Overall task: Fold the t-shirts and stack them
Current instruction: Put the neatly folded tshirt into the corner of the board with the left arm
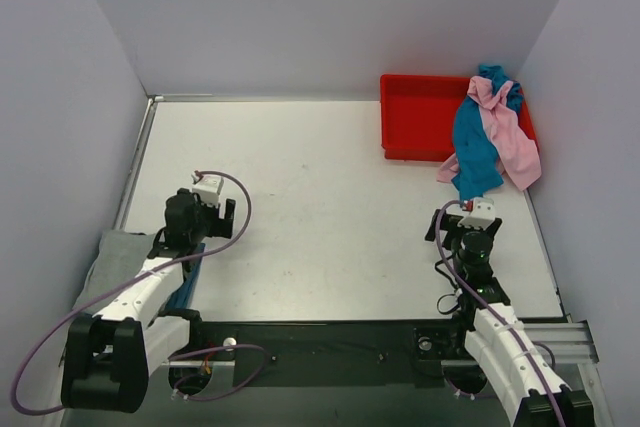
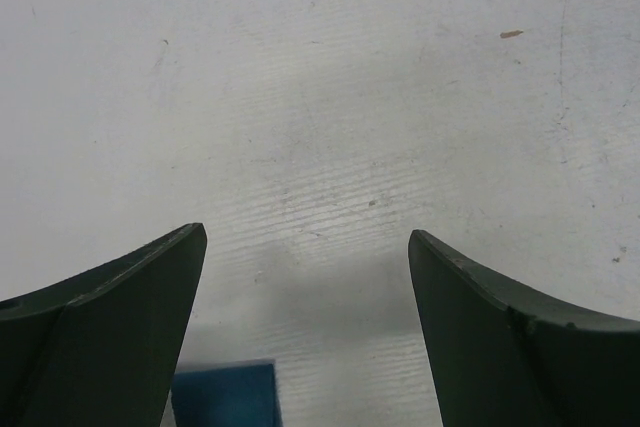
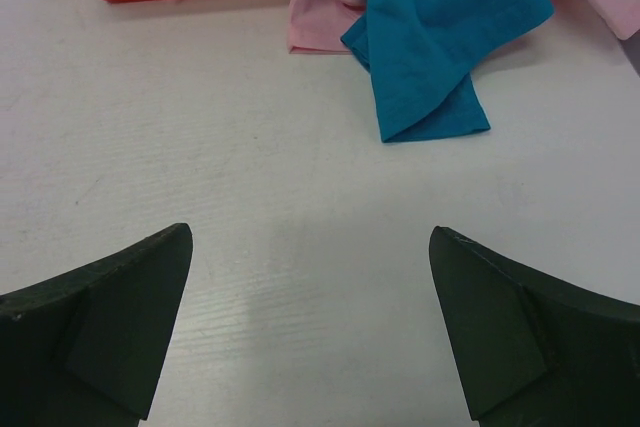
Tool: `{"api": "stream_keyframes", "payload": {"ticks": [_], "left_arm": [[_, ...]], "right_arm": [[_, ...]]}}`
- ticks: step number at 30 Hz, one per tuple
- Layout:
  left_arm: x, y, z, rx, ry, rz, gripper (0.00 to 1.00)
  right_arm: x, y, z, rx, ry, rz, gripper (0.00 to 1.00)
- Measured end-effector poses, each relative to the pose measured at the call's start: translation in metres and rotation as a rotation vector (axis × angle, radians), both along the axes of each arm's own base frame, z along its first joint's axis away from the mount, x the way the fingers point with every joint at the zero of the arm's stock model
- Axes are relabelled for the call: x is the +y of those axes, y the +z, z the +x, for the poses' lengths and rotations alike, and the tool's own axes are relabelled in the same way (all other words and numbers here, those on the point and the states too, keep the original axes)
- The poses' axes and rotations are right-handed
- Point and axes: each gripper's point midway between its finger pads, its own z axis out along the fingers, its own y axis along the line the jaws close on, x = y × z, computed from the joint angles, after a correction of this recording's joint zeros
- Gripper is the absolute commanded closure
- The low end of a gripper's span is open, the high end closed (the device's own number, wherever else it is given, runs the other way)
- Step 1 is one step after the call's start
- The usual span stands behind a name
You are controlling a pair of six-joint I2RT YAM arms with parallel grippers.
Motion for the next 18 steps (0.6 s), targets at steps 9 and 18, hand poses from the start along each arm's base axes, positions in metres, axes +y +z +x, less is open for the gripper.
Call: {"api": "stream_keyframes", "payload": {"ticks": [9, 18], "left_arm": [[0.003, -0.027, -0.014, -0.014, 0.007, 0.003, 0.07], [0.003, -0.021, -0.009, -0.049, 0.012, -0.002, 0.07]], "right_arm": [[0.000, -0.006, 0.003, 0.021, -0.003, -0.006, 0.00], [-0.001, -0.003, 0.006, 0.005, 0.000, -0.014, 0.00]]}}
